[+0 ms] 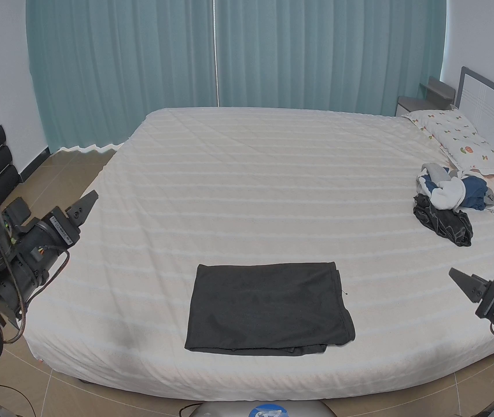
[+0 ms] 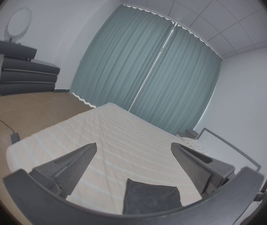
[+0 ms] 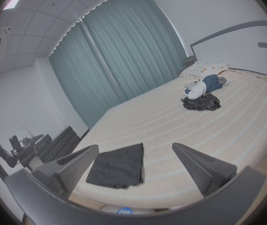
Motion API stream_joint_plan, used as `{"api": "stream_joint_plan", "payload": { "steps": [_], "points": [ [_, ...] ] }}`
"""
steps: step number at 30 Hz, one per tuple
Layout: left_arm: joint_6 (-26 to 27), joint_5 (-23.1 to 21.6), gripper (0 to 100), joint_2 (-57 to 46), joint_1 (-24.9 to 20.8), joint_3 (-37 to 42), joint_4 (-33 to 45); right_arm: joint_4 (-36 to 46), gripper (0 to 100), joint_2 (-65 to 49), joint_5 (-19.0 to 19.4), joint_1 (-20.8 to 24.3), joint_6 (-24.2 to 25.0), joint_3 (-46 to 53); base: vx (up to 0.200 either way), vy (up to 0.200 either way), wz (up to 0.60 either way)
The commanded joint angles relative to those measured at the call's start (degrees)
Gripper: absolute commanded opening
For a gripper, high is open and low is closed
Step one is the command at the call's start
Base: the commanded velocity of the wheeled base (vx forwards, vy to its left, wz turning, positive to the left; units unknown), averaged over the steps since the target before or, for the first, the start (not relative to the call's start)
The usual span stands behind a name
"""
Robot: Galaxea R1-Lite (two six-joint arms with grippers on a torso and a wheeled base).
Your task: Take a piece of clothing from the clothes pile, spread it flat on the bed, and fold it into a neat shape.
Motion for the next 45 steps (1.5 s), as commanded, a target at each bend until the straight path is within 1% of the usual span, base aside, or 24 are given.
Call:
{"api": "stream_joint_plan", "payload": {
  "steps": [1, 3, 4, 5, 8, 9, 10, 11, 12, 13, 14, 17, 19, 20, 21, 22, 23, 25, 29, 33, 35, 38, 40, 45],
  "points": [
    [9.99, 5.21, 100, -22.14, 0.10, 9.58, 5.05, 36.70, 100, -39.54, 1.83, -0.34, -7.68, -4.04, 0.000, 0.000, 0.00],
    [12.53, 7.14, 100, -25.65, 0.10, 9.67, 9.00, 44.96, 100, -45.69, 1.83, -0.34, -10.75, -5.27, 0.000, 0.000, 0.00],
    [12.80, 7.31, 100, -25.92, 0.10, 9.67, 9.27, 45.49, 100, -46.22, 1.83, -0.25, -11.02, -5.36, 0.000, 0.000, 0.00],
    [15.52, 8.63, 100, -30.31, 0.10, 9.58, 13.31, 52.34, 100, -52.02, 1.83, -0.25, -14.62, -6.15, 0.000, 0.000, 0.00],
    [18.95, 9.42, 100, -37.08, 0.10, 9.32, 18.58, 59.29, 100, -58.61, 1.83, -0.07, -19.45, -7.03, 0.000, 0.000, 0.00],
    [21.24, 10.48, 100, -40.68, 0.10, 9.06, 22.28, 62.01, 100, -61.51, 1.75, 0.19, -21.74, -7.21, 0.000, 0.000, 0.00],
    [21.76, 10.74, 100, -41.56, 0.10, 8.97, 23.24, 62.36, 100, -61.77, 1.83, 0.01, -22.44, -7.21, 0.000, 0.000, 0.00],
    [24.58, 13.55, 100, -46.31, 0.19, 8.79, 28.69, 64.39, 100, -64.15, 1.83, -1.22, -24.99, -7.21, 0.000, 0.000, 0.00],
    [25.89, 14.79, 100, -48.86, 0.19, 8.79, 31.24, 64.74, 100, -65.20, 1.83, -1.92, -25.96, -6.77, 0.000, 0.000, 0.00],
    [26.07, 14.96, 100, -49.21, 0.10, 8.79, 31.68, 64.74, 100, -65.47, 1.83, -2.01, -26.22, -6.68, 0.000, 0.000, 0.00],
    [28.79, 16.19, 100, -54.48, 0.19, 8.70, 36.08, 63.95, 100, -65.82, 1.92, -2.18, -29.39, -5.62, 0.000, 0.000, 0.00],
    [30.02, 16.81, 100, -59.31, 0.80, 8.00, 40.03, 62.63, 100, -65.82, 1.92, -2.18, -31.06, -5.71, 0.000, 0.000, 0.00],
    [30.20, 16.81, 100, -62.74, 4.14, 7.30, 44.25, 59.99, 100, -65.82, 1.83, -2.18, -32.20, -5.01, 0.000, 0.000, 0.00],
    [30.38, 16.72, 100, -64.24, 6.60, 7.30, 46.45, 58.85, 100, -65.82, 1.66, -2.18, -33.69, -4.04, 0.000, 0.000, 0.00],
    [30.38, 16.63, 100, -64.41, 6.95, 7.30, 46.62, 58.76, 100, -65.82, 1.66, -2.18, -33.87, -3.87, 0.000, 0.000, 0.00],
    [30.64, 15.58, 100, -67.66, 10.12, 7.39, 49.96, 56.91, 100, -65.82, -0.19, -2.18, -36.33, -1.58, 0.000, 0.000, 0.00],
    [30.64, 15.31, 100, -68.10, 10.38, 7.39, 50.40, 56.39, 100, -65.82, -0.72, -2.18, -36.51, -1.32, 0.000, 0.000, 0.00],
    [30.82, 13.55, 100, -72.23, 11.00, 7.65, 53.92, 52.34, 100, -65.82, -4.49, -2.18, -36.68, 0.00, 0.000, 0.000, 0.00],
    [30.82, 13.20, 100, -77.77, 11.17, 8.97, 57.52, 49.53, 100, -65.82, -7.48, -2.18, -36.33, 1.23, 0.000, 0.000, 0.00],
    [32.05, 12.32, 100, -82.17, 10.91, 12.13, 58.05, 49.80, 100, -65.82, -10.30, -2.18, -36.07, 1.23, 0.000, 0.000, 0.00],
    [32.31, 11.71, 100, -82.69, 10.82, 14.68, 57.17, 49.88, 100, -65.82, -11.79, -2.18, -36.24, 1.14, 0.000, 0.000, 0.00],
    [32.22, 11.53, 100, -82.69, 10.82, 18.37, 54.97, 49.88, 100, -65.82, -12.76, -2.18, -35.45, 1.14, 0.000, 0.000, 0.00],
    [32.31, 11.36, 100, -82.78, 10.82, 20.83, 53.13, 50.06, 100, -65.82, -13.11, -2.18, -33.08, 1.14, 0.000, 0.000, 0.00],
    [31.96, 8.98, 100, -82.69, 10.82, 20.83, 55.06, 51.03, 100, -65.82, -12.32, -2.18, -26.13, 1.14, 0.000, 0.000, 0.00]
  ]
}}
